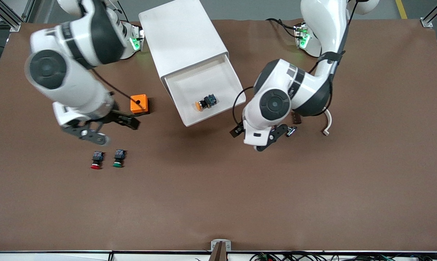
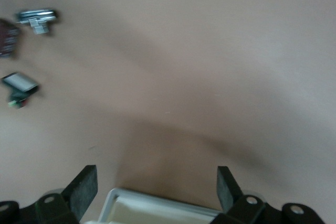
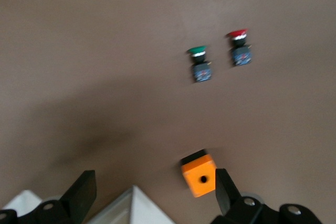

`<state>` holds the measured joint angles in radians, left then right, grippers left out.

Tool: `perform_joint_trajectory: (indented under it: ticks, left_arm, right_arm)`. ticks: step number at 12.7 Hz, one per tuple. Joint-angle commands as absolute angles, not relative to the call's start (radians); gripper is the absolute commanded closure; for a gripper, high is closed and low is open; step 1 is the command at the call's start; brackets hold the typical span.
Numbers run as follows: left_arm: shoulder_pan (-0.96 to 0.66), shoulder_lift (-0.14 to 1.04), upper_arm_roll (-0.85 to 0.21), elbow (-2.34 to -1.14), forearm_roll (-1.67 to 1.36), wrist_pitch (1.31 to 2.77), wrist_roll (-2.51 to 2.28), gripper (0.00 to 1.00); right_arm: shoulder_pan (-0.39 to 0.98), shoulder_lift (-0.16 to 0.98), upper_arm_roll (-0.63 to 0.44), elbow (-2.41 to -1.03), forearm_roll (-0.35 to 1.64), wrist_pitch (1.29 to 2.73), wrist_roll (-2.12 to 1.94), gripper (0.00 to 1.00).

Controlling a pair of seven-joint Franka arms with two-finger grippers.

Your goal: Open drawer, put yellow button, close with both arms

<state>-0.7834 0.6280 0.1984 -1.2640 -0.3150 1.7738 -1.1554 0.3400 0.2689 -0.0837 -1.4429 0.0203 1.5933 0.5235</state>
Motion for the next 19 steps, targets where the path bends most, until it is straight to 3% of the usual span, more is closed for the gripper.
perform_joint_trajectory:
  ticks: [1,5,8,12,19]
  left_arm:
    - [-0.86,0.656,0.201,-1.269,-0.258,1.896,-1.137,0.0]
    - [-0.926,0.661,0.178,-1.269,-0.224,1.91,-1.1,0.0]
    - [-0.933,0.654,0.091,-1.27,-0.241,1.908,-1.123,0.0]
    - [-0.933,0.65,-0.02,-1.301,-0.239,1.899,-1.158,0.0]
    - [-0.933,0.655,-0.126,-1.316,-0.241,1.896,-1.305,0.0]
  right_arm:
    - [0.186,0.238,-0.061,-1.454,0.029,1.554,0.253,0.0]
    - [0.019,0.23,-0.061,-1.451,0.02,1.517,-0.041,0.0]
    - [-0.052,0.229,-0.063,-1.448,0.008,1.491,-0.138,0.0]
    - [-0.087,0.236,-0.063,-1.399,-0.009,1.479,-0.126,0.0]
    - [-0.097,0.23,-0.058,-1.385,0.006,1.479,-0.124,0.0]
